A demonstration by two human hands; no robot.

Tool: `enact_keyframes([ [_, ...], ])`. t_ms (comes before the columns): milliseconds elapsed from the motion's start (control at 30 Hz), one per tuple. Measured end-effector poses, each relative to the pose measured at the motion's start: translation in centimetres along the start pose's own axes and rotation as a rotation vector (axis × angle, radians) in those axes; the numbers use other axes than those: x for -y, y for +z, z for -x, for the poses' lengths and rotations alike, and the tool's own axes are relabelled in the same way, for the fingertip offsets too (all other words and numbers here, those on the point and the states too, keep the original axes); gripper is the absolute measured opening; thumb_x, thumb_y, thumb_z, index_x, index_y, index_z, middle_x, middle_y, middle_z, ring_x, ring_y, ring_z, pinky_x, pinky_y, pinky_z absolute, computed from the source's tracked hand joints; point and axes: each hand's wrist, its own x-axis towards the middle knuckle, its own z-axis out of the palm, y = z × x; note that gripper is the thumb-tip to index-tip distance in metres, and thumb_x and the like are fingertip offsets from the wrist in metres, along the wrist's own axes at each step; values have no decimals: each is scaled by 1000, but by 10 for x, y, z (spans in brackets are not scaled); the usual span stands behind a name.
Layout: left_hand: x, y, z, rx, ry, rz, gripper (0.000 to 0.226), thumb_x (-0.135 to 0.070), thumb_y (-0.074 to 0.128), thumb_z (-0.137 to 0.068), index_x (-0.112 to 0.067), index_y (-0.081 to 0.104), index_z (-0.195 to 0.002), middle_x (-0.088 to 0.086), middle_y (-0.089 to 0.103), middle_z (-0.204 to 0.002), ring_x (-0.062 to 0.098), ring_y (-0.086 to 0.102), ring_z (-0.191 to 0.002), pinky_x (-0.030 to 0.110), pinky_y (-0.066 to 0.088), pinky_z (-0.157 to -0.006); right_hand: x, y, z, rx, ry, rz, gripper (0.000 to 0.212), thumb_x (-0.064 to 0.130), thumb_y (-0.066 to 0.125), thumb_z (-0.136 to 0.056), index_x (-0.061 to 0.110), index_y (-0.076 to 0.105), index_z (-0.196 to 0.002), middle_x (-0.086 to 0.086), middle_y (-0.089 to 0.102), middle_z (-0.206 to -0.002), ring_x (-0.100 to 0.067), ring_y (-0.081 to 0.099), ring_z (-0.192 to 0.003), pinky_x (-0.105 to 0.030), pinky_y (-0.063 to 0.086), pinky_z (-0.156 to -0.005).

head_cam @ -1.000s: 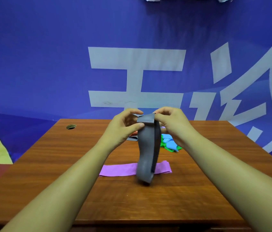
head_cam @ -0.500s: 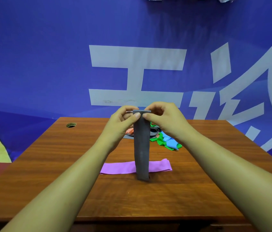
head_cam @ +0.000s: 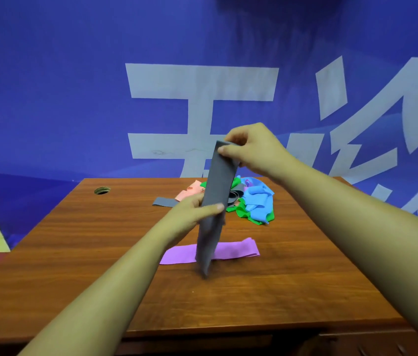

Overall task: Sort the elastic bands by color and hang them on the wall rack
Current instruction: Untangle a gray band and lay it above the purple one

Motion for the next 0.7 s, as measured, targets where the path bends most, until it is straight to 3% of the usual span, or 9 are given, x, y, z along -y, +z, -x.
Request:
enact_keyframes([
  [167,31,-20,7,111,-164,-32,8,-19,66,-90,-18,70,-97,-6,68,-83,9,61,-76,28,47,-78,-33,-9,1,-160,123,-216,6,14,68,-86,10,72,-84,4,62,-64,-4,51,-54,-24,49,-56],
  [267,47,-35,13,90,-252,-140,23,-31,67,-82,-16,70,-99,-3,70,-86,13,62,-80,30,45,-78,-70,-7,5,-222,236,-253,11,15,67,-87,5,72,-86,-5,65,-75,-12,55,-67,-30,49,-60],
  [333,60,-43,16,88,-278,-157,16,-25,65,-86,-13,69,-96,1,71,-86,15,64,-80,29,47,-77,-95,-4,8,-286,334,-303,12,15,67,-87,4,70,-83,-9,62,-80,-17,55,-73,-30,48,-60],
  [433,72,-55,16,-77,-293,24,8,-6,62,-91,-5,67,-98,9,69,-84,19,68,-76,26,53,-70,-123,4,17,-333,481,-378,8,12,67,-87,9,66,-79,-10,61,-82,-17,56,-70,-26,47,-54],
  [567,80,-71,13,-421,-301,312,17,0,64,-89,-3,60,-105,14,65,-85,16,66,-64,18,53,-53,-154,24,34,-300,647,-465,6,7,71,-85,5,65,-85,-16,63,-82,-16,56,-56,-20,47,-41],
  [633,85,-79,11,-511,-302,275,19,1,64,-89,-5,58,-105,15,67,-90,15,66,-65,18,52,-52,-164,39,42,-267,746,-487,10,3,71,-85,5,62,-80,-15,61,-75,-14,56,-45,-18,47,-38],
  [700,93,-85,8,-562,-311,171,12,0,62,-90,-6,59,-100,14,67,-90,15,63,-65,21,51,-54,-170,54,50,-197,817,-500,13,-2,68,-86,5,60,-78,-12,58,-73,-16,58,-51,-18,50,-38],
])
